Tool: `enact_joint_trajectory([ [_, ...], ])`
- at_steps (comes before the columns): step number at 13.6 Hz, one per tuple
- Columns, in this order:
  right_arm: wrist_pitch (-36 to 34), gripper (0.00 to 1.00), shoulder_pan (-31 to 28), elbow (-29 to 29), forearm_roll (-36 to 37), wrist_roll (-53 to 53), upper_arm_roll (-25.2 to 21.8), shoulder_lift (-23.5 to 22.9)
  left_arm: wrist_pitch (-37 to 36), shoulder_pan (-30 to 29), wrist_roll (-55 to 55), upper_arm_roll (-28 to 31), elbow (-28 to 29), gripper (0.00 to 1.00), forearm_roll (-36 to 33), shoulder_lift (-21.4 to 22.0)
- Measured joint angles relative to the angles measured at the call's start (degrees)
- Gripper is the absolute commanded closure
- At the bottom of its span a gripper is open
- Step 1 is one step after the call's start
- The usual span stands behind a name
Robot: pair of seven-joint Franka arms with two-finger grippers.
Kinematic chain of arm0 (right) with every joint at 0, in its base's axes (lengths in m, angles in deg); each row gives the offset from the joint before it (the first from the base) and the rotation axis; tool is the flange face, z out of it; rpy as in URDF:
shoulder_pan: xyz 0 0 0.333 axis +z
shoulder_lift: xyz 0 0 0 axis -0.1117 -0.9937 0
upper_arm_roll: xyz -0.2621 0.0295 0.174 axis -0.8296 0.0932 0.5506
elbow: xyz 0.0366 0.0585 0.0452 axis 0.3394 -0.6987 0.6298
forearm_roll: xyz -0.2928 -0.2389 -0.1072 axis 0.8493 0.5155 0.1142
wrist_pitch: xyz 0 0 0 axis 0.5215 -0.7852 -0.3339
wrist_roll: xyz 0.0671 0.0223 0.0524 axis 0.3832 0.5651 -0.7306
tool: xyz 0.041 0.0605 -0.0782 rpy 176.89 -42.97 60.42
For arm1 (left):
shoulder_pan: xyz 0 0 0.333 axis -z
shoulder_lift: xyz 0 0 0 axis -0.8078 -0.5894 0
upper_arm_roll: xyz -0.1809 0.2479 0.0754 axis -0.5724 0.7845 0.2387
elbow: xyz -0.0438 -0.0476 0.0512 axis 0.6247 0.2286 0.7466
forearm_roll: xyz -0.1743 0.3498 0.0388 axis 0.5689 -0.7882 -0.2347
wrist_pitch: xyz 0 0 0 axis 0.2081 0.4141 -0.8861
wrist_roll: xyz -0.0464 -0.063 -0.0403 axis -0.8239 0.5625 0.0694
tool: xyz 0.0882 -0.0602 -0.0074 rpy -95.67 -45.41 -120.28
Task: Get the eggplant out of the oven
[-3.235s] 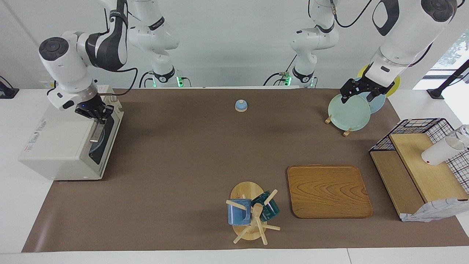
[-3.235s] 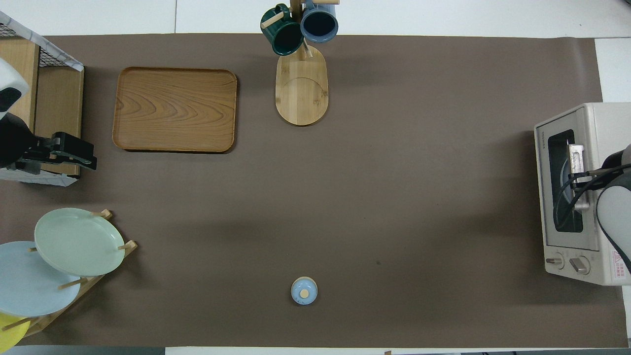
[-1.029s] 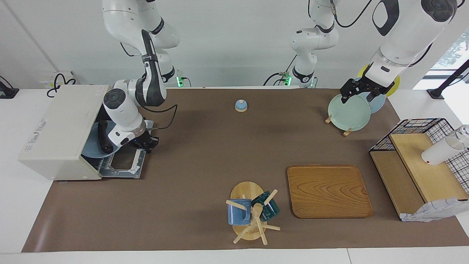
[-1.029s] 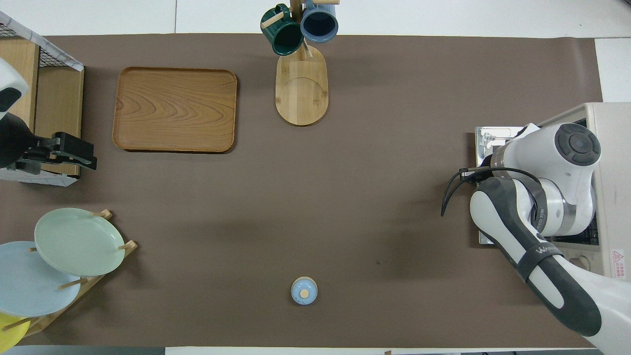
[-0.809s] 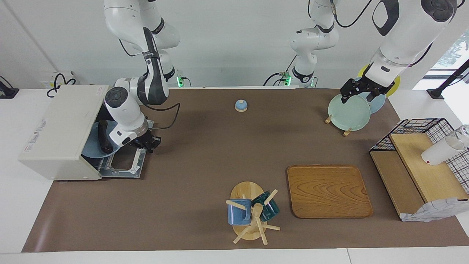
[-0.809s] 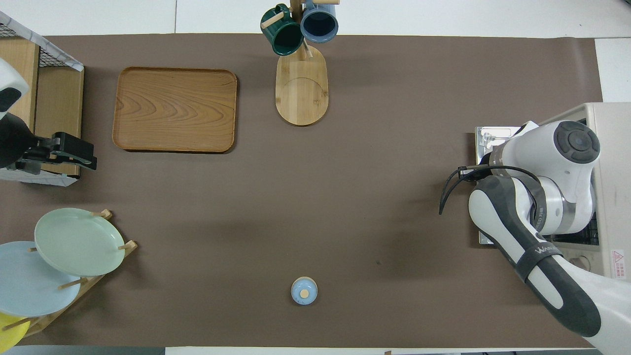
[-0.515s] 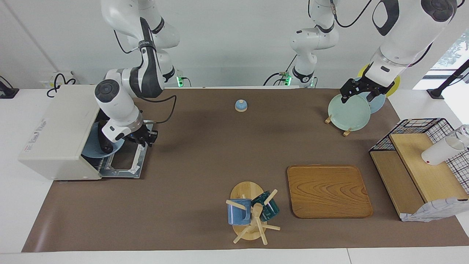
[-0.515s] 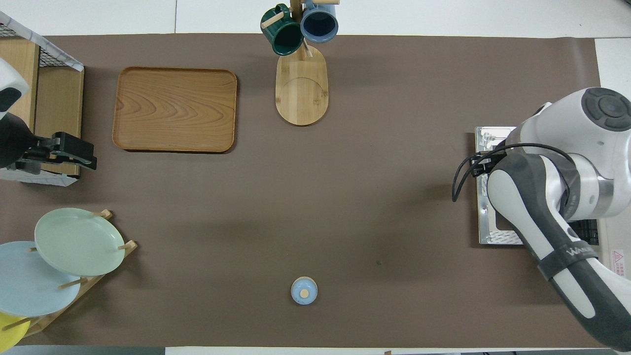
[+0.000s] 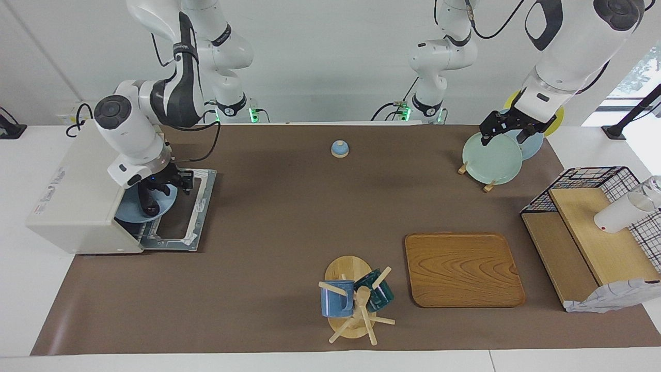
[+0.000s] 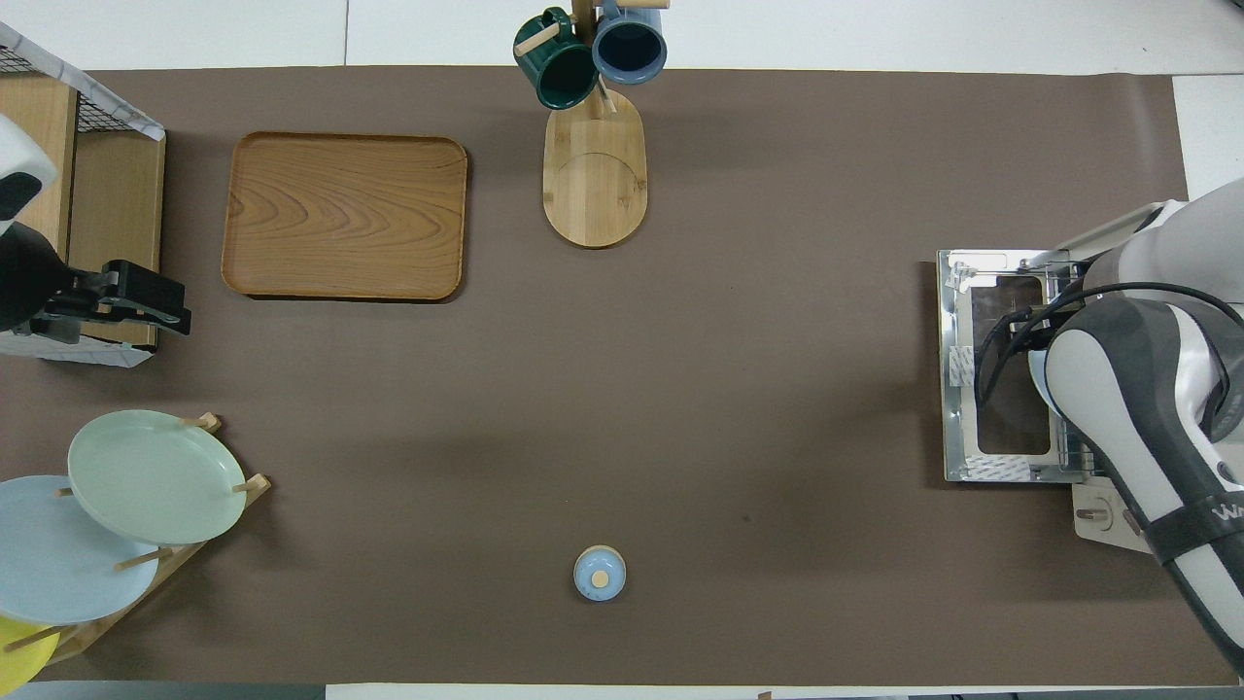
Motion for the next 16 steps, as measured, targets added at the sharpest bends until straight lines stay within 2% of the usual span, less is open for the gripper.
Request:
enact_joint_trajectory([
  [3, 4.8, 0.57, -0.1, -3.6, 0.0, -1.6, 0.1, 0.1, 0.0, 0.0, 0.0, 0.0, 0.0, 0.00, 0.0, 0.0],
  [4, 6.3, 0.67, -0.2, -4.7, 0.0, -2.9, 0.0, 0.2, 0.0, 0.0, 0.0, 0.0, 0.0, 0.00, 0.0, 0.0],
  [6, 7.8, 0.99, -0.6, -6.1, 0.0, -4.7, 0.0, 0.5, 0.0, 0.0, 0.0, 0.0, 0.0, 0.00, 0.0, 0.0],
  [12, 7.4, 1.00, -0.6, -6.6, 0.1, -8.8, 0.5, 2.3, 0.0, 0.0, 0.0, 0.0, 0.0, 0.00, 0.0, 0.0],
  [14, 5.3, 1.00, 2.8, -4.8, 0.1, -8.0, 1.1, 2.3, 0.0, 0.0, 0.0, 0.0, 0.0, 0.00, 0.0, 0.0],
  [16, 1.6, 1.00, 9.1, -1.0, 0.6, -2.2, 1.5, 2.0, 0.0, 0.0, 0.0, 0.0, 0.0, 0.00, 0.0, 0.0],
])
